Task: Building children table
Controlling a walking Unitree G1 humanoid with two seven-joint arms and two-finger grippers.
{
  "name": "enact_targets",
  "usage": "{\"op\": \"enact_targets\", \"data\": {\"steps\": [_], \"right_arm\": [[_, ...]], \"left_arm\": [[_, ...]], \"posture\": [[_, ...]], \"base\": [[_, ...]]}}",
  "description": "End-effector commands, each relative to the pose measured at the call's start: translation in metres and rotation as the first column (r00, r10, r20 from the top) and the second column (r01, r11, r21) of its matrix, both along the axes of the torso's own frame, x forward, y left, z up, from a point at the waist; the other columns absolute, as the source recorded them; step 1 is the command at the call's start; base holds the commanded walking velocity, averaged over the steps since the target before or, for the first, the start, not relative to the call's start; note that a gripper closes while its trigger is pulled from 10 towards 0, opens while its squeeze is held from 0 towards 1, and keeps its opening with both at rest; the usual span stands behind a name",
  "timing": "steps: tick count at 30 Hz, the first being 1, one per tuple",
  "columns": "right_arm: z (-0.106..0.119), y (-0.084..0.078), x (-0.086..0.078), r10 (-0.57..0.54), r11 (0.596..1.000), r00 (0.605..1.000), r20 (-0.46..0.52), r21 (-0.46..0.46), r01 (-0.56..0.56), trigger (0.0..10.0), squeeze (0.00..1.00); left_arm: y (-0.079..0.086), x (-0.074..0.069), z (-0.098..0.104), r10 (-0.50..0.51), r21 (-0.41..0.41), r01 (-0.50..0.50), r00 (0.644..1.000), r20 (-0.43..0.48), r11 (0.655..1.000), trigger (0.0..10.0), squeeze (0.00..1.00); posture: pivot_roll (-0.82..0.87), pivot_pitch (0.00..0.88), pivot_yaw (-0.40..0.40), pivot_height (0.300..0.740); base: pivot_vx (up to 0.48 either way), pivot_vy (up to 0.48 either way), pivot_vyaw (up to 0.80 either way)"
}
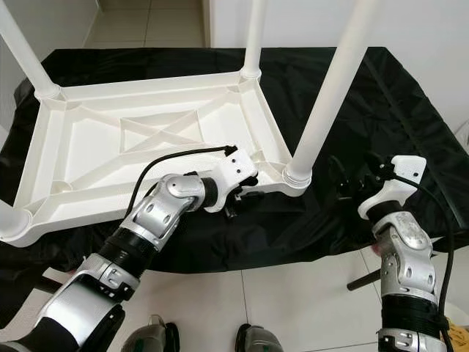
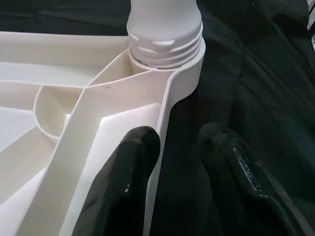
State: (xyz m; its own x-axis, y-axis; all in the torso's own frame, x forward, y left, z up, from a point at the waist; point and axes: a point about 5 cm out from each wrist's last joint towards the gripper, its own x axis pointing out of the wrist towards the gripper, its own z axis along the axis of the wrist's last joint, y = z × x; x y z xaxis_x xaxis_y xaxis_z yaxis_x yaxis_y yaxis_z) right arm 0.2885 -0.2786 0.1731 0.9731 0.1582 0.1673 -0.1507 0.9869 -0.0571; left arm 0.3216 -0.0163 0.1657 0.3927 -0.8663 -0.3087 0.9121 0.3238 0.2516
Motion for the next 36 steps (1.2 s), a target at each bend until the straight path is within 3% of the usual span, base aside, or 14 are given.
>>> {"op": "enact_targets", "data": {"steps": [1, 9, 15, 19, 20, 24, 36], "right_arm": [[-0.003, 0.001, 0.001, 0.010, 1.000, 1.000, -0.008, -0.011, -0.010, 10.0, 0.00], [-0.002, 0.002, 0.001, 0.012, 1.000, 1.000, -0.006, -0.012, -0.012, 10.0, 0.00], [-0.003, 0.002, 0.001, 0.006, 1.000, 1.000, -0.001, -0.007, -0.006, 10.0, 0.00], [-0.003, 0.002, 0.001, 0.002, 1.000, 1.000, 0.000, -0.004, -0.002, 10.0, 0.00], [-0.003, 0.002, 0.001, 0.001, 1.000, 1.000, 0.001, 0.000, -0.001, 10.0, 0.00], [-0.003, 0.002, 0.002, 0.002, 1.000, 1.000, 0.002, -0.001, -0.002, 10.0, 0.00], [-0.002, 0.006, 0.004, 0.022, 1.000, 1.000, 0.004, -0.003, -0.022, 10.0, 0.00]], "left_arm": [[-0.006, 0.002, 0.000, 0.039, 0.004, -0.039, 0.999, 0.014, 0.999, 10.0, 0.00], [-0.017, 0.002, 0.001, 0.040, 0.012, -0.040, 0.999, 0.023, 0.999, 10.0, 0.00], [-0.027, 0.006, 0.003, 0.111, -0.004, -0.111, 0.993, 0.044, 0.994, 10.0, 0.00], [-0.026, 0.011, 0.011, 0.153, -0.052, -0.151, 0.988, 0.037, 0.987, 10.0, 0.00], [-0.023, 0.017, 0.019, 0.194, -0.097, -0.191, 0.980, 0.030, 0.977, 10.0, 0.00], [-0.020, 0.022, 0.023, 0.225, -0.112, -0.220, 0.974, 0.035, 0.969, 10.0, 0.00], [-0.024, 0.024, 0.010, 0.260, -0.061, -0.257, 0.964, 0.051, 0.964, 10.0, 0.00]], "posture": [[-0.04, 0.081, 0.012, 0.740], [-0.03, 0.090, 0.013, 0.740], [-0.04, 0.093, 0.015, 0.740], [-0.04, 0.097, 0.017, 0.740], [-0.04, 0.097, 0.015, 0.740], [-0.04, 0.095, 0.012, 0.740], [-0.05, 0.096, 0.010, 0.740]], "base": [[0.000, 0.000, 0.00], [0.000, 0.000, 0.00], [0.000, 0.000, 0.00], [0.000, 0.000, 0.00], [0.000, 0.000, 0.00], [0.000, 0.000, 0.00], [0.000, 0.000, 0.00]]}}
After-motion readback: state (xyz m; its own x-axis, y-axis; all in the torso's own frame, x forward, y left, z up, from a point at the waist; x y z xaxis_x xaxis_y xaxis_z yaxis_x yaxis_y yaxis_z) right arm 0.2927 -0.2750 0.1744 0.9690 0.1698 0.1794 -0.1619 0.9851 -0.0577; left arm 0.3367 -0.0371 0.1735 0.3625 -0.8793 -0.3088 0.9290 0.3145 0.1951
